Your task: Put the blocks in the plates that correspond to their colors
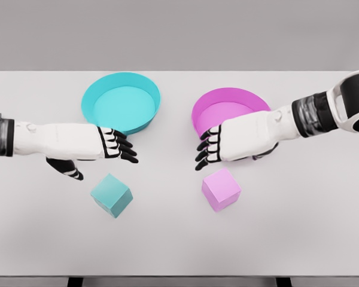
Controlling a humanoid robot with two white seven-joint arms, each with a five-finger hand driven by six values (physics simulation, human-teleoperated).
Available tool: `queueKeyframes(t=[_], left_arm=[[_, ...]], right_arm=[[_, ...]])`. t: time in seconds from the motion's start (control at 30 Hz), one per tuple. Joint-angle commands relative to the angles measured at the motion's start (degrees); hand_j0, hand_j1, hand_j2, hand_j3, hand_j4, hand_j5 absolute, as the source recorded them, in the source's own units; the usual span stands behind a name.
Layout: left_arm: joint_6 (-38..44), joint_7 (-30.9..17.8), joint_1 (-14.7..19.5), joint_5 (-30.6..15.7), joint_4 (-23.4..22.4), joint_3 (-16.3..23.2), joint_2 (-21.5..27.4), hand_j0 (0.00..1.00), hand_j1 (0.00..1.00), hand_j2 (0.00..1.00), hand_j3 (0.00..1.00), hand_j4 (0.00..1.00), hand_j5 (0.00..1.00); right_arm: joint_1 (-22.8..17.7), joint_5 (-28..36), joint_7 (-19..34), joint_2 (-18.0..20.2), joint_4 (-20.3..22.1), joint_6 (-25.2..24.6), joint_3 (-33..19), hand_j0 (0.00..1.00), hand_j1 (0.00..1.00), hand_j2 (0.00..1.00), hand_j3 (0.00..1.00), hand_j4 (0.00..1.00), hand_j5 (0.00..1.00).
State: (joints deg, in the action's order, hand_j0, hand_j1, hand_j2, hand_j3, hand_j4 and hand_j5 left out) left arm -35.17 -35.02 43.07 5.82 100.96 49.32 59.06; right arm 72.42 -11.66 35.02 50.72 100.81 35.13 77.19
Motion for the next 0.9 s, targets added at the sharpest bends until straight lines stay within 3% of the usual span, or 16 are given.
queueKeyframes(t=[0.0, 0.27, 0.63, 0.87], left_arm=[[0.17, 0.02, -0.09, 0.07, 0.12, -0.10, 0.10, 1.00, 1.00, 1.00, 1.00, 1.00, 1.00], [0.17, 0.02, -3.17, 0.07, 0.03, -0.01, 0.18, 1.00, 1.00, 1.00, 1.00, 1.00, 1.00], [0.17, 0.02, -5.36, -0.02, 0.12, -0.10, -0.08, 1.00, 1.00, 1.00, 1.00, 1.00, 1.00], [0.17, 0.02, -6.24, 0.07, 0.03, -0.10, -0.34, 1.00, 1.00, 1.00, 1.00, 1.00, 1.00]], right_arm=[[0.00, 0.23, -0.02, -0.80, 0.00, -0.13, 0.42, 1.00, 1.00, 1.00, 1.00, 1.00, 1.00], [0.00, 0.14, -0.02, -1.67, 0.00, -0.13, 5.07, 1.00, 1.00, 1.00, 1.00, 1.00, 1.00], [-0.09, 0.06, -0.02, -1.94, 0.00, -0.13, 5.16, 1.00, 1.00, 1.00, 1.00, 1.00, 1.00], [-0.09, -4.60, -0.02, -3.08, -0.35, -0.13, 5.69, 1.00, 1.00, 1.00, 1.00, 1.00, 1.00]])
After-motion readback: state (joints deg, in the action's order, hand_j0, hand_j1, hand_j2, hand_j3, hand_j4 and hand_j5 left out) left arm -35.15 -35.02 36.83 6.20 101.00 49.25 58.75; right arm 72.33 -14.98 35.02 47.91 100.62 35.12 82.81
